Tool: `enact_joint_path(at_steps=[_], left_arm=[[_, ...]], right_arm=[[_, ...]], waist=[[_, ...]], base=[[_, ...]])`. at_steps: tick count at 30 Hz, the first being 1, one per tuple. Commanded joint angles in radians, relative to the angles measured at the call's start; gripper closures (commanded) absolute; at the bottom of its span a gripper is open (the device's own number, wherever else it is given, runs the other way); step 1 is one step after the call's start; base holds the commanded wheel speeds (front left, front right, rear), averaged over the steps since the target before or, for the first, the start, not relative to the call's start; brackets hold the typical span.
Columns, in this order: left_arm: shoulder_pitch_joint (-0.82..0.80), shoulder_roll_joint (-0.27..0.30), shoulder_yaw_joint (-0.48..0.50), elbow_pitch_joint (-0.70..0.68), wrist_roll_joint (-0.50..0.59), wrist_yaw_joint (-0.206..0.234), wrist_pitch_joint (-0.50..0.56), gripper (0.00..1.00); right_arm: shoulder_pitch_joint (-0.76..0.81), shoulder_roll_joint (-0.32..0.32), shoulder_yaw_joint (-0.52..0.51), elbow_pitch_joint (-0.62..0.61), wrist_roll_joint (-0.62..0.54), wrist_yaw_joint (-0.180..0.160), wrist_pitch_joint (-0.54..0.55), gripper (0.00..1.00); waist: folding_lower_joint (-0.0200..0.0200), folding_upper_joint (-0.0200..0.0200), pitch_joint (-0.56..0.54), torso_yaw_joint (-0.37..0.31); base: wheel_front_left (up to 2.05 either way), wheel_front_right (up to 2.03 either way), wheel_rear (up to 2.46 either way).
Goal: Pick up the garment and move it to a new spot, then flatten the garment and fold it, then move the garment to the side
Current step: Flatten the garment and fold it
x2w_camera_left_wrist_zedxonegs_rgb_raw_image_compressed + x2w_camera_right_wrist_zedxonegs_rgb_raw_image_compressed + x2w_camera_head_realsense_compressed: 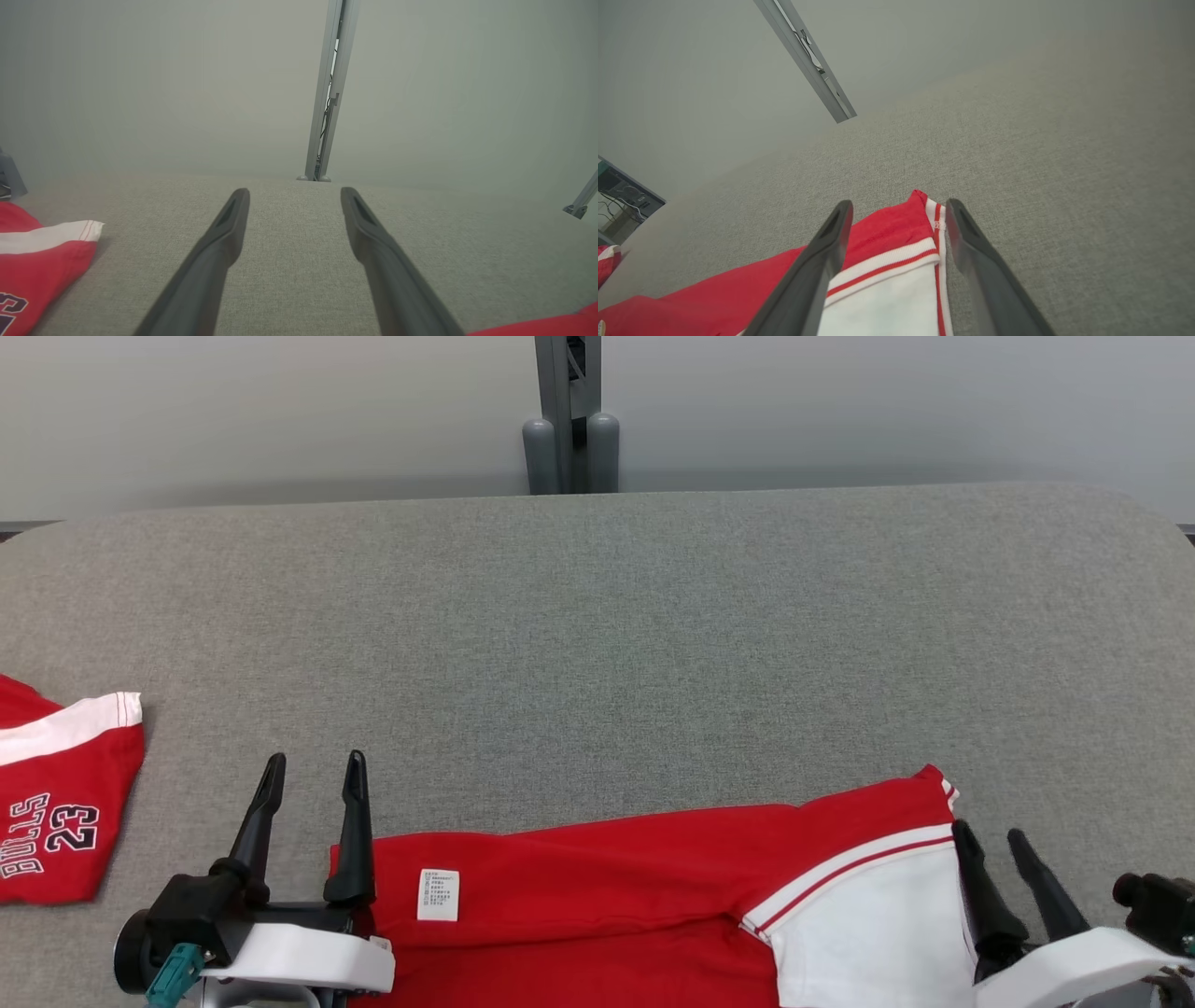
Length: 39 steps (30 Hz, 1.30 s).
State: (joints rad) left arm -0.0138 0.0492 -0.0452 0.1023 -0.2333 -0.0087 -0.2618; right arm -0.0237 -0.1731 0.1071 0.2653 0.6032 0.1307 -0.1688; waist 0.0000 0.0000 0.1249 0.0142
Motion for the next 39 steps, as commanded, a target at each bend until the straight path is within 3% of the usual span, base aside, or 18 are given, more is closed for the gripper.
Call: enact_joint_path(at_steps=[1, 8, 30, 31, 33, 39], left_arm=[[-0.017, 0.003, 0.000, 0.001, 0.005, 0.000, -0.004, 0.00], [-0.032, 0.003, -0.005, 0.008, 0.016, -0.002, -0.004, 0.00], [-0.058, 0.003, -0.009, 0.006, 0.034, -0.008, -0.004, 0.00], [-0.058, 0.003, -0.009, 0.006, 0.034, -0.007, -0.004, 0.00], [-0.058, 0.003, -0.010, 0.008, 0.033, -0.005, -0.004, 0.00], [-0.058, 0.003, -0.012, 0.013, 0.032, -0.002, -0.004, 0.00]], right_arm=[[0.017, -0.004, 0.005, 0.012, 0.042, 0.000, 0.033, 0.00], [0.035, -0.015, 0.044, 0.056, 0.169, 0.000, 0.168, 0.00], [-0.034, 0.032, 0.141, 0.215, 0.188, 0.000, 0.259, 0.00], [-0.036, 0.035, 0.149, 0.216, 0.195, 0.000, 0.263, 0.05], [-0.040, 0.032, 0.158, 0.217, 0.203, 0.001, 0.261, 1.00], [-0.052, 0.002, 0.149, 0.220, 0.208, 0.000, 0.224, 1.00]], waist=[[0.0000, 0.0000, 0.005, -0.002], [0.0000, 0.0000, 0.018, -0.012], [0.0000, 0.0000, 0.050, 0.008], [0.0000, 0.0000, 0.051, 0.009], [0.0000, 0.0000, 0.051, 0.010], [0.0000, 0.0000, 0.050, 0.009]], base=[[0.00, 0.00, 0.00], [0.00, 0.00, 0.00], [0.00, 0.00, 0.00], [0.00, 0.00, 0.00], [0.00, 0.00, 0.00], [0.00, 0.00, 0.00]])
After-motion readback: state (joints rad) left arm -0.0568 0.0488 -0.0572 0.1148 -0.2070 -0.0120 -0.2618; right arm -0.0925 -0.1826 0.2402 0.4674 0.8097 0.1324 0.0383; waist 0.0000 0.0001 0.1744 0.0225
